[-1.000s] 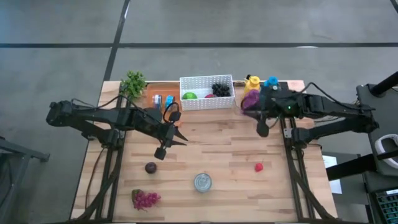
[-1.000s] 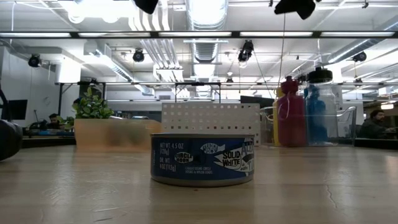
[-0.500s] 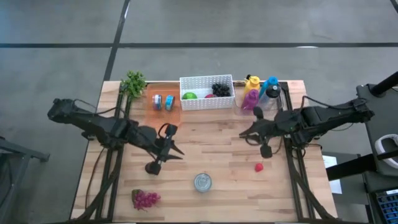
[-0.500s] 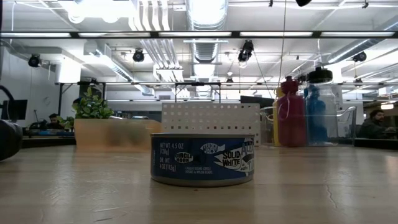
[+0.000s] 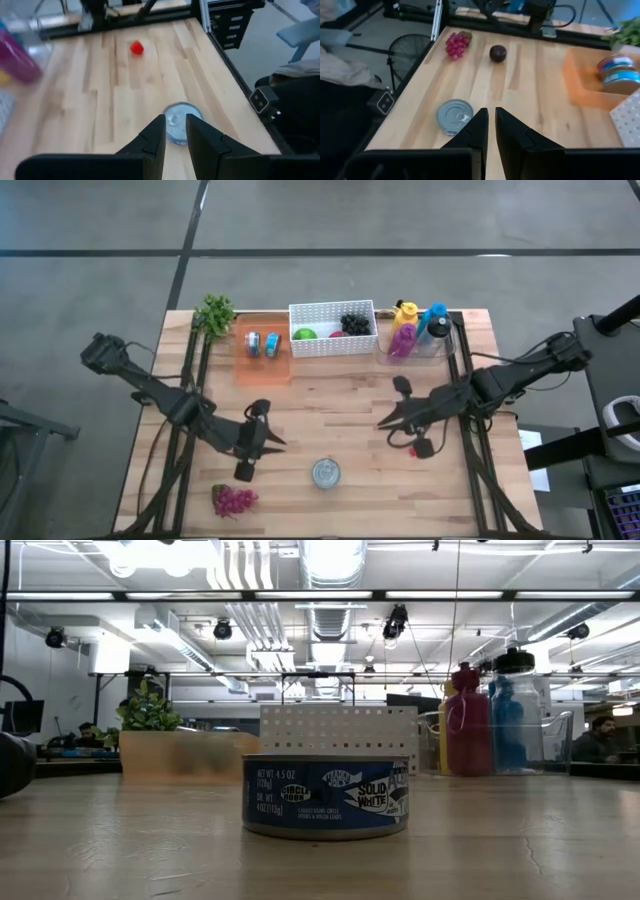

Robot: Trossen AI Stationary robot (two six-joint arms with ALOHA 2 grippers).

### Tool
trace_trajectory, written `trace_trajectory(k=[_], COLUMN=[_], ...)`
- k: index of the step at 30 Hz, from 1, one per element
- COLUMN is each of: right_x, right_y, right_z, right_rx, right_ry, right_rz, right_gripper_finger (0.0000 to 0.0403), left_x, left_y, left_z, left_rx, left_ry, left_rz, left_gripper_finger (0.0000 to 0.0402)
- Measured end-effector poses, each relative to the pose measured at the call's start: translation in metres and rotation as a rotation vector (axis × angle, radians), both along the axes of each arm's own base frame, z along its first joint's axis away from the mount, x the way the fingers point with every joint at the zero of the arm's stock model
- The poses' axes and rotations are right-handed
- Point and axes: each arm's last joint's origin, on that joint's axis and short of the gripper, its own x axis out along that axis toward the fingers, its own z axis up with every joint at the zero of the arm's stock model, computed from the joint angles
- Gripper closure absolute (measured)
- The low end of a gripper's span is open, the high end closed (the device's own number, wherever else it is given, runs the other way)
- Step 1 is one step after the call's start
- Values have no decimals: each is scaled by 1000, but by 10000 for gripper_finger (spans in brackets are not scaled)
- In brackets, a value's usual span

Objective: Pick & Place Food Item
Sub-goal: Put the blue tuna can into the orange bin

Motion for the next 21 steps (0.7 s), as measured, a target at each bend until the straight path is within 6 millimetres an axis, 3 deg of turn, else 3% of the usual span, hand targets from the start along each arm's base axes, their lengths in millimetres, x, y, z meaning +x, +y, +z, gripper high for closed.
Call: trace_trajectory(k=[8,15,21], right_x=[22,46,69], right_y=[17,28,40], right_z=[-18,-41,-69], right_rx=[-14,-21,-11], right_ry=[37,86,137], right_rz=[28,38,57], right_gripper_finger=[374,374,374], left_x=[-10,-7,-5], left_y=[-8,-10,-12], left_z=[-22,-42,-46], left_rx=[-127,-102,-77], left_ry=[89,142,148], left_rz=[71,82,69], left_gripper_finger=[323,323,323])
